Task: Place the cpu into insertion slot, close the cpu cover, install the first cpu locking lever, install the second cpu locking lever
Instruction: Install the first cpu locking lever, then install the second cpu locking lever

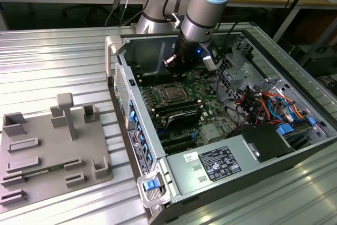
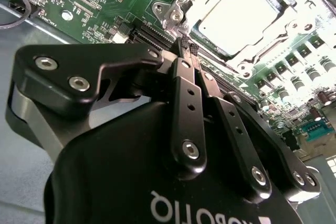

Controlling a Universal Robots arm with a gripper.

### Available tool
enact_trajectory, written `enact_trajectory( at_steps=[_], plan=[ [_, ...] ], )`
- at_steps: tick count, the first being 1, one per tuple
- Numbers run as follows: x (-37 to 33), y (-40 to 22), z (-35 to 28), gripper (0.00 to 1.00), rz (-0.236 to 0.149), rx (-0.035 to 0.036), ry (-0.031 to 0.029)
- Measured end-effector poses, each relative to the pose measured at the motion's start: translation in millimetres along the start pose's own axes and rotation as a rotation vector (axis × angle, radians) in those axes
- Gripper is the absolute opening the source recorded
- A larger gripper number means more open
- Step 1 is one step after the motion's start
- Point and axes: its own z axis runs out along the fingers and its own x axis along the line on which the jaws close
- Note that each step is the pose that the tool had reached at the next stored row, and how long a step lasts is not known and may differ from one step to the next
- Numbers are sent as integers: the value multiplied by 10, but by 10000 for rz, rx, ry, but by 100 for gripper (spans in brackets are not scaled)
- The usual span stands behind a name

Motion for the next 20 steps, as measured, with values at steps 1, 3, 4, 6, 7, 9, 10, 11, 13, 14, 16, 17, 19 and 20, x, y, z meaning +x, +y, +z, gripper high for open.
enact_trajectory(
  at_steps=[1, 3, 4, 6, 7, 9, 10, 11, 13, 14, 16, 17, 19, 20],
  plan=[
    [0, -1, 0, 11, 0, 1, 0],
    [1, -7, -1, 11, 0, 0, 0],
    [1, -8, -1, 11, -1, 1, 0],
    [1, -12, -1, 11, 0, 1, 0],
    [1, -13, -2, 11, -1, 1, 0],
    [3, -27, -3, 11, -1, 0, 0],
    [3, -28, -3, 11, -1, 1, 0],
    [3, -30, -3, 11, -1, 1, 1],
    [4, -34, -3, 11, 0, 1, 0],
    [4, -36, -4, 11, 0, 1, 0],
    [4, -39, -4, 11, 0, 1, 0],
    [4, -40, -4, 11, 0, 1, 0],
    [4, -42, -4, 11, -1, 1, 0],
    [4, -44, -5, 11, -1, 2, 1]
  ],
)
